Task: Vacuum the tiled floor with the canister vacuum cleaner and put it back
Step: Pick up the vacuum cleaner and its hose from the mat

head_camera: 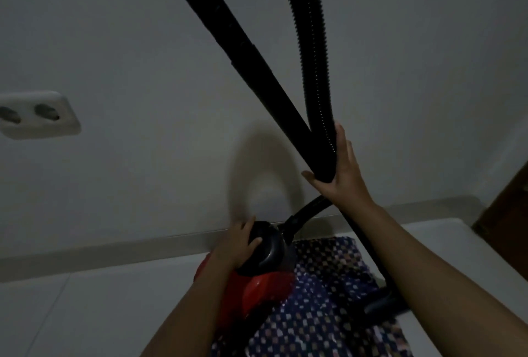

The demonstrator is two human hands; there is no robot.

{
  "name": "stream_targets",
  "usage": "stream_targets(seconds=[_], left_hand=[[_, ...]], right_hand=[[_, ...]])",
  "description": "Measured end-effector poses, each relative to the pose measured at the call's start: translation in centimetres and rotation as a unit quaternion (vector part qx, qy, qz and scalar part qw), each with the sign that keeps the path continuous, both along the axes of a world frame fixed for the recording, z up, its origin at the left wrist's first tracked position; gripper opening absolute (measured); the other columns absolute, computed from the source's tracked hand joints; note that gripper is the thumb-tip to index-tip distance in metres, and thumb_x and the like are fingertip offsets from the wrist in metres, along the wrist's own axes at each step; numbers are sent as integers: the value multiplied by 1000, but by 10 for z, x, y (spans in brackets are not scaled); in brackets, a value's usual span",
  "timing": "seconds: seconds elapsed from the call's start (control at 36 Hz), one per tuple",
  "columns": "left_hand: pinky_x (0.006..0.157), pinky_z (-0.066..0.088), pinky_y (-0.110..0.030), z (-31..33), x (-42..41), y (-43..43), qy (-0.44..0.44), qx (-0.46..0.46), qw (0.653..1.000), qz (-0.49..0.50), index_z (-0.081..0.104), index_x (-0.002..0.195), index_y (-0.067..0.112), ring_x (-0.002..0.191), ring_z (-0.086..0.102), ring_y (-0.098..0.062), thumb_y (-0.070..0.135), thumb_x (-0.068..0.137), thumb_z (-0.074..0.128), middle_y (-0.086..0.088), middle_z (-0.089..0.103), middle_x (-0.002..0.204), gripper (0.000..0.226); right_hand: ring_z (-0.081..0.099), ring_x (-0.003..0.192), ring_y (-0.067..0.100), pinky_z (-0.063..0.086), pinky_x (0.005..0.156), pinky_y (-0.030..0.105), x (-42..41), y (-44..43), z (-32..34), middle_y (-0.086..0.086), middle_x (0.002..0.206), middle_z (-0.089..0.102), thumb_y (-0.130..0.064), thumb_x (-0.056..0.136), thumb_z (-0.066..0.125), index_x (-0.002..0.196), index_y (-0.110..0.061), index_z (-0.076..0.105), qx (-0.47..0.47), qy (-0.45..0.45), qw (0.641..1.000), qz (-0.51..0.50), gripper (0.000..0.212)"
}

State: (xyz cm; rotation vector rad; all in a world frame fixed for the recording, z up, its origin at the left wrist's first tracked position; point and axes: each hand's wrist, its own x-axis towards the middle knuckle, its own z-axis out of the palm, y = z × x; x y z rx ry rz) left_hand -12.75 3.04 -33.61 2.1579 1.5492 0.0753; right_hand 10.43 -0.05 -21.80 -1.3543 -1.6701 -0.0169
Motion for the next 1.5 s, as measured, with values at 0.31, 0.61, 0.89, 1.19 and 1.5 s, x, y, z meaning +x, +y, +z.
stream_targets(seconds=[0.31,0.61,0.89,1.19,1.5], left_hand=[[108,38,-40,-42,2,21,-17,-12,1000,-6,23,147,31,128,44,-33,15,93,46,-17,38,145,62],[102,43,-35,35,-2,-22,-67,-63,994,54,25,147,31,126,46,-32,2,89,51,-19,43,141,70],[97,41,-28,215,-41,-85,-86,-130,988,6,26,147,13,124,49,-30,-6,88,50,-17,50,138,66],[106,31,-22,349,-131,-163,-137,-154,978,-6,35,144,11,135,39,-25,-9,86,44,-12,40,147,61],[109,37,-36,378,-259,-228,-169,-147,973,63,42,141,19,130,45,-26,-6,86,44,-5,49,141,61]], right_hand=[[49,116,30,46,91,59,-4,5,-6,12,132,40,-43,77,67,145,-43,-4,19,-13,1000,-17,98],[55,106,29,49,84,54,-22,-2,68,13,122,50,-49,75,66,147,-36,5,-50,-2,999,1,95],[55,106,26,49,85,54,-69,-59,232,12,120,50,-50,75,66,145,-37,3,-75,7,997,-30,94],[54,103,26,48,87,53,-175,-143,351,11,117,52,-54,72,64,144,-41,1,-68,-4,994,-82,96],[54,102,29,48,86,55,-286,-233,385,12,116,49,-48,75,67,143,-43,5,-27,37,997,-70,92]])
